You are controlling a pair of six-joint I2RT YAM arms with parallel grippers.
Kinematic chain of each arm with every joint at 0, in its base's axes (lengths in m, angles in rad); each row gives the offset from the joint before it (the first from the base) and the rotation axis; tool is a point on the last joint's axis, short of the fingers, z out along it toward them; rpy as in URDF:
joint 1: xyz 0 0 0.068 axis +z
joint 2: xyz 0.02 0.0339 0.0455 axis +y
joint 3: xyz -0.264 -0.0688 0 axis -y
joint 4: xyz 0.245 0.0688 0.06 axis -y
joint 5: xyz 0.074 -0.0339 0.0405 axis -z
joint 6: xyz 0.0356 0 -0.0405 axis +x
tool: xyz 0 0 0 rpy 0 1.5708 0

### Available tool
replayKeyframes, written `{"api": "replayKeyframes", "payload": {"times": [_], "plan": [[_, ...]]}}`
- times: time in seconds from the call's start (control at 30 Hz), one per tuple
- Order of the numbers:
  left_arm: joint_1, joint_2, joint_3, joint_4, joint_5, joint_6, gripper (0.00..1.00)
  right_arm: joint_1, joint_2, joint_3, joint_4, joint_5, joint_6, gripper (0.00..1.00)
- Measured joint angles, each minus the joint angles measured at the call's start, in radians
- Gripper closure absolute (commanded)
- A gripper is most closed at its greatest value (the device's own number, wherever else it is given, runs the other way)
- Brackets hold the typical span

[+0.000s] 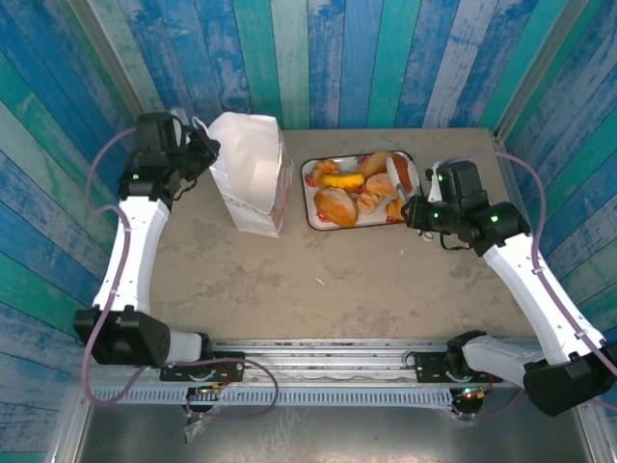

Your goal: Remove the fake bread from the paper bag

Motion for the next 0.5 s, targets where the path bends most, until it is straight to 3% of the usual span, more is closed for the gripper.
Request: {"api": "replayKeyframes", "payload": {"times": [0.5], "plan": [[0.033,0.227,0.101,-0.019,-0.024,-0.064,0.99,0.000,-0.005,-0.034,0.000,0.000,0.000,0.55]]}}
